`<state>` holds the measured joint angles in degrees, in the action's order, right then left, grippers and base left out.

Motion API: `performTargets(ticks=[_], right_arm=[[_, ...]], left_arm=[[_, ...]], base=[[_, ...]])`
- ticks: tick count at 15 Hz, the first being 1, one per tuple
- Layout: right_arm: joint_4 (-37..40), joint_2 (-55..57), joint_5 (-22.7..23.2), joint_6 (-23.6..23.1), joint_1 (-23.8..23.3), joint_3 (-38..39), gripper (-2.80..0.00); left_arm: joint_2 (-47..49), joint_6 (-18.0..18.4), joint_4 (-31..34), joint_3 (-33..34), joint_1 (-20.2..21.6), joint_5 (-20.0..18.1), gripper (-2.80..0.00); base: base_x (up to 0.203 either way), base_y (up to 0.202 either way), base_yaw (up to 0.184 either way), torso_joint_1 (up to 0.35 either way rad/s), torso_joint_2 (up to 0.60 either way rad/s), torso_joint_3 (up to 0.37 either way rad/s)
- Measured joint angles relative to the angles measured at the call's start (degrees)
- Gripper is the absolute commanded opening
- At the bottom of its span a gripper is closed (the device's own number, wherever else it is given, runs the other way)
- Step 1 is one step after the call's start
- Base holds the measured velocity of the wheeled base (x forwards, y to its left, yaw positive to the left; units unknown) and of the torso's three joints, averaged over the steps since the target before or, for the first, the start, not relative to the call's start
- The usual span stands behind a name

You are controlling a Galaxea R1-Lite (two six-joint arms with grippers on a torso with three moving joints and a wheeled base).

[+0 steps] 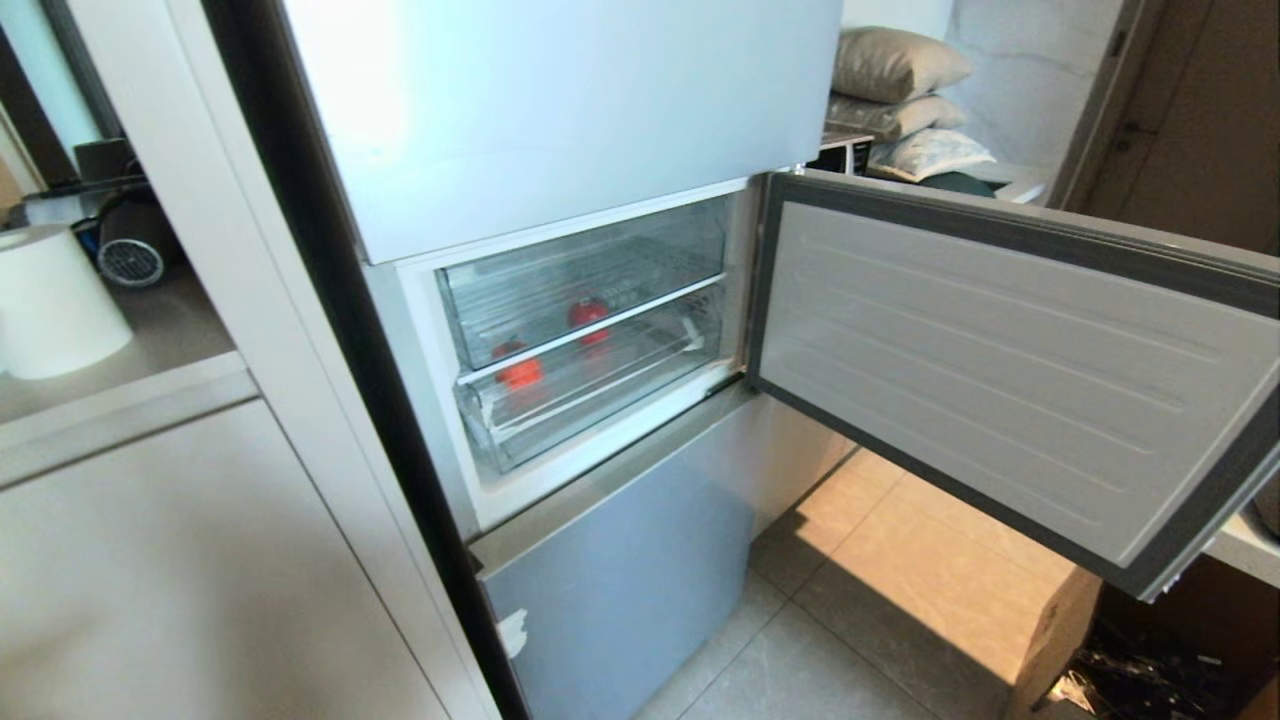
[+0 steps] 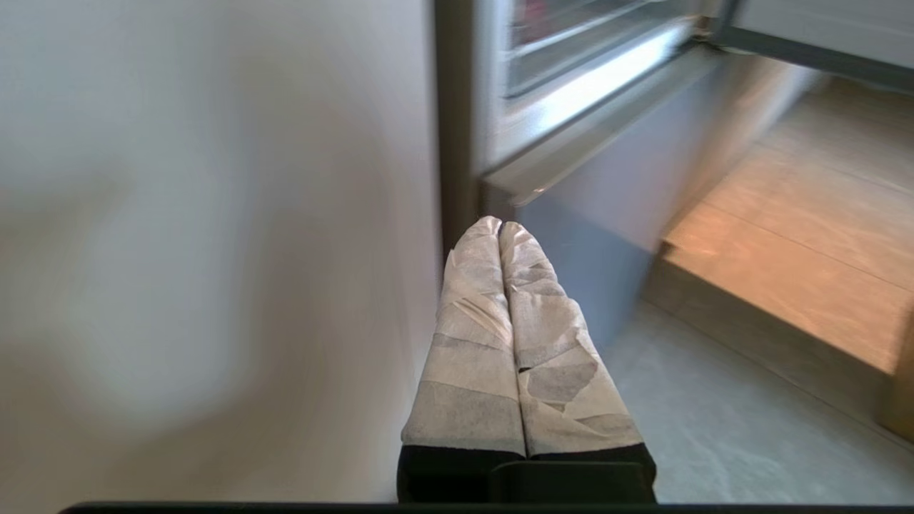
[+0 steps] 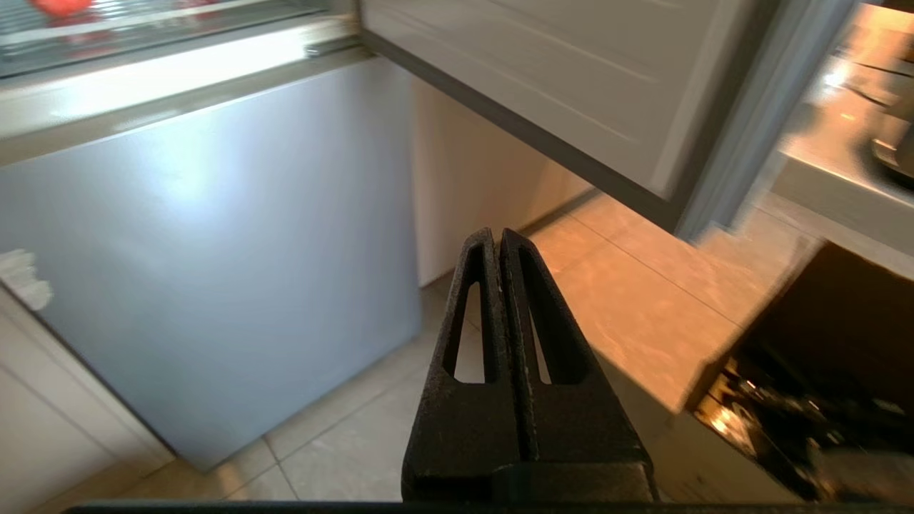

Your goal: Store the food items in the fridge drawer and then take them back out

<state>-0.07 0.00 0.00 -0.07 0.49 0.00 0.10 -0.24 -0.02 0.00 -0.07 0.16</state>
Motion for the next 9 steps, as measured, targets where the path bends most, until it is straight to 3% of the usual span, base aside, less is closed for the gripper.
performTargets(ticks=[9], right_arm=[[0.0, 0.0, 0.0, 0.1, -0.1, 0.0, -2.8]], left_arm=[[0.0, 0.0, 0.0, 0.0, 0.0, 0.0, -2.8]], base=[[0.0, -0.01, 0.176, 0.003, 0.0, 0.0]])
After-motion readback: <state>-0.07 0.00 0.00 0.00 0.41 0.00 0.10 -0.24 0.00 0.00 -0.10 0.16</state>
